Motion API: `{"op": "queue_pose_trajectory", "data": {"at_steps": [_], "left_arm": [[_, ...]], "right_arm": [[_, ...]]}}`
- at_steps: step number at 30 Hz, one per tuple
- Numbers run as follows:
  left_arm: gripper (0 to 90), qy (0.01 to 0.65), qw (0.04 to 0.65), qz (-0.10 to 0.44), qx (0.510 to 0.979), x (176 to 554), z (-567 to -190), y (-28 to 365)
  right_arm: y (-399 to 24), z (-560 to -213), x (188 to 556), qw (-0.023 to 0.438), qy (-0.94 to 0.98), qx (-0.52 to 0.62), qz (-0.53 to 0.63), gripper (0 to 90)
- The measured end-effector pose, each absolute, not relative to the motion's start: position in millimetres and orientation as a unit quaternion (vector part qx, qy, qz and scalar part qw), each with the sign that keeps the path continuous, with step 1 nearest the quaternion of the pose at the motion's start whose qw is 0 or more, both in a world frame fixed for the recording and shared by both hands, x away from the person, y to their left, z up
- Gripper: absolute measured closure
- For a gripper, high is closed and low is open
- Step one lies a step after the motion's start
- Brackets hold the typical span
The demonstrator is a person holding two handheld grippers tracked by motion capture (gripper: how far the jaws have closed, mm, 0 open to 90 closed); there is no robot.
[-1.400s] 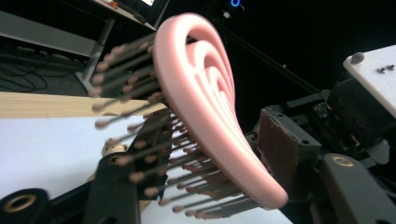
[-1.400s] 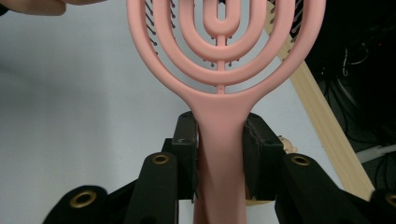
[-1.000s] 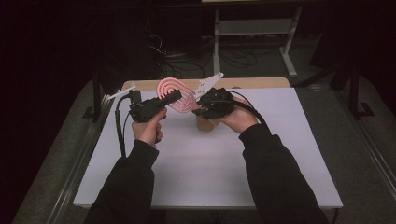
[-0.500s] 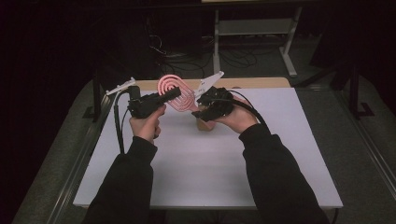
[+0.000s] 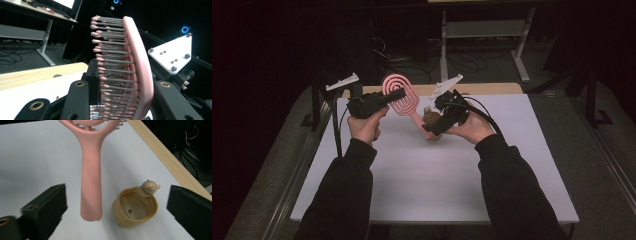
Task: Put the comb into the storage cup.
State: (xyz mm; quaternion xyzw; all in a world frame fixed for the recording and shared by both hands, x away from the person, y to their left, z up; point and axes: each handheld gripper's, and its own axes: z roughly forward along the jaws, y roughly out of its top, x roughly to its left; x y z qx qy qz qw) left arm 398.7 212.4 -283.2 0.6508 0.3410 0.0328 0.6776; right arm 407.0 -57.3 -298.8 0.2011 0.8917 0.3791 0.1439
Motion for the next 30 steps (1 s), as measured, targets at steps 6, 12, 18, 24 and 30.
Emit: {"op": "queue_pose_trajectory", "data": {"at_steps": [6, 12, 18, 24, 30], "left_arm": [[63.2, 0.335, 0.673, 0.037, 0.658, 401.7, -276.2, 211.2], [63.2, 0.329, 0.669, 0.044, 0.665, 403.5, -270.6, 210.0], [63.2, 0.32, 0.662, 0.049, 0.675, 407.2, -262.4, 208.4], [63.2, 0.313, 0.661, 0.057, 0.679, 410.5, -255.7, 207.2], [63.2, 0.308, 0.664, 0.058, 0.679, 410.7, -253.1, 206.7]], "right_arm": [[-71.2, -302.2, 406.4, 0.14, 0.884, 0.216, 0.39, 0.0], [-83.8, -305.9, 405.2, 0.135, 0.877, 0.229, 0.4, 0.0], [-103.0, -314.0, 399.6, 0.131, 0.869, 0.244, 0.409, 0.0], [-120.9, -322.6, 393.5, 0.129, 0.86, 0.261, 0.42, 0.0], [-140.9, -331.7, 387.9, 0.128, 0.848, 0.281, 0.431, 0.0]]}}
